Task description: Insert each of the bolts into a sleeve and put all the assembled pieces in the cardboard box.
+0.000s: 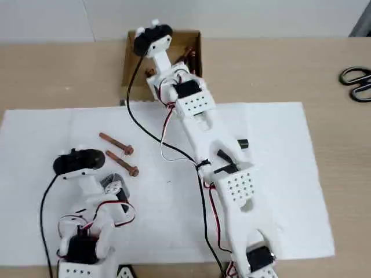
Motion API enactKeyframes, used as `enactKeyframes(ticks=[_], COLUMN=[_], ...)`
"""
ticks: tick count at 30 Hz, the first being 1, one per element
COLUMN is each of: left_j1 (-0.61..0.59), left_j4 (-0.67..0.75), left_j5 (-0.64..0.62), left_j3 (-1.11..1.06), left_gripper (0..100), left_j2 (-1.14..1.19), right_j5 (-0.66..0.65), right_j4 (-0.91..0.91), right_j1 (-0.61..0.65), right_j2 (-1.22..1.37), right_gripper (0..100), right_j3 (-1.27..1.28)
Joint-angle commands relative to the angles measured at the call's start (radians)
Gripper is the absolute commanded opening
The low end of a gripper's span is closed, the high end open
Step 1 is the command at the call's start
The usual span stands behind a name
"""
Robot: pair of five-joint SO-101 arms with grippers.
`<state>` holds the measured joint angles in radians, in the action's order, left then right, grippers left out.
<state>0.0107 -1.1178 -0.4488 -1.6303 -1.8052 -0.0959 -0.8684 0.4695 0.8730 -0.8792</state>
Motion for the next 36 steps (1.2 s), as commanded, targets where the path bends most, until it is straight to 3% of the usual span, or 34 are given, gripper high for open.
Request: enactKeyframes(ticks=[1, 19, 26, 36], left_j1=[-0.002, -0.002, -0.003, -0.003], left_j4=[0.02, 0.02, 0.02, 0.02], left_j5=[-0.003, -0.003, -0.003, -0.003], left_j3=[0.002, 0.002, -0.001, -0.001], left_gripper=[1, 1, 1, 1], left_j2=[-0.009, -0.009, -0.009, -0.011], right_j5=[-0.009, -0.009, -0.011, -0.035], right_j4=[-0.119, -0.814, -0.849, -0.848], right_j1=[-0.021, -0.062, -0.117, -0.128], right_j2=[-0.147, -0.374, -0.377, -0.595], right_gripper=[17.7, 17.7, 17.7, 17.7], right_j3=[-0.055, -0.055, -0.028, 0.324])
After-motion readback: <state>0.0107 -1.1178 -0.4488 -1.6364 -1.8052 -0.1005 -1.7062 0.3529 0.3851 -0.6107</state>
